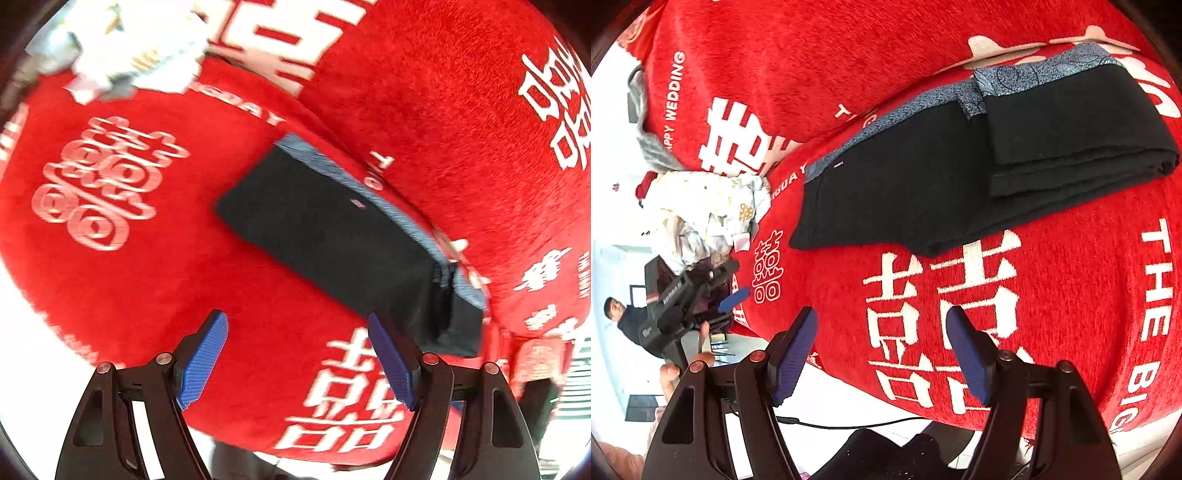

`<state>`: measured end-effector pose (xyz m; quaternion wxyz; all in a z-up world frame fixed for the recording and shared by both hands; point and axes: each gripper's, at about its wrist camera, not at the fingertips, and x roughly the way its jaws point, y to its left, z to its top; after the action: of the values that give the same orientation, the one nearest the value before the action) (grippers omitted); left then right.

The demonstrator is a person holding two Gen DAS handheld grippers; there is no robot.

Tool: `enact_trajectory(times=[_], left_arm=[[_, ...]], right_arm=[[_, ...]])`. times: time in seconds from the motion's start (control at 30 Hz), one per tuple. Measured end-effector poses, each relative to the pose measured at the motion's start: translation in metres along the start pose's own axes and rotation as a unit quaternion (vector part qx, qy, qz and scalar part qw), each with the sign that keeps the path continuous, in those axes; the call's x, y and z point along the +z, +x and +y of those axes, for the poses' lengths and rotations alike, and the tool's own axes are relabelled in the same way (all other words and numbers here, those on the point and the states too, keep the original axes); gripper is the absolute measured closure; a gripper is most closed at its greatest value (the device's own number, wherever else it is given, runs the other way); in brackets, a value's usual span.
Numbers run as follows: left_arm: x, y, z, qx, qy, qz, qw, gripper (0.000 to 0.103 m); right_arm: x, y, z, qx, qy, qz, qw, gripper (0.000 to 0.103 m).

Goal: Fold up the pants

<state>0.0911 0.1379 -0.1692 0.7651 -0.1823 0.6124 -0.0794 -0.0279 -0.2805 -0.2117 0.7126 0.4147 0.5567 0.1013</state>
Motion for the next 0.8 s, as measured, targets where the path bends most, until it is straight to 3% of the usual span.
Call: enact_trajectory(times=[0.07,0.13,0.23,0.37,0.53,0.73,0.8], left_arm=[[-0.022,-0.014,0.005,0.037,0.011,-0.018,0.9991,0.024],[-0.039,-0.02,0.009,0.051,0.02,-0.023,0.9982,0.024],[-0.067,-0.017,0.015,0.076,0.028,-0.015,0.9966,0.024],[-0.096,-0.017,0.029,0.082,0.018,0.009,0.9964,0.024],[-0.116,-0.029,0.05,0.126,0.064,0.005,0.99,0.024],[-0.137,-0.034,0.122,0.15,0.073,0.044,0.985,0.024],[-0.15,-0.04,0.149,0.157,0.072,0.054,0.9836,0.024]], right_arm=[[-0.007,-0.01,-0.001,-0.001,-0.007,-0.008,1.0,0.028],[-0.016,-0.021,-0.003,-0.003,-0.014,-0.019,1.0,0.027],[-0.03,-0.031,-0.012,-0.012,-0.017,-0.021,1.0,0.026],[-0.05,-0.033,-0.02,-0.019,-0.013,-0.016,1.0,0.026],[-0.076,-0.026,-0.019,-0.022,-0.004,-0.015,1.0,0.026],[-0.136,-0.015,-0.016,-0.057,0.009,-0.003,0.998,0.026],[-0.166,-0.006,-0.018,-0.072,0.021,0.02,0.997,0.026]])
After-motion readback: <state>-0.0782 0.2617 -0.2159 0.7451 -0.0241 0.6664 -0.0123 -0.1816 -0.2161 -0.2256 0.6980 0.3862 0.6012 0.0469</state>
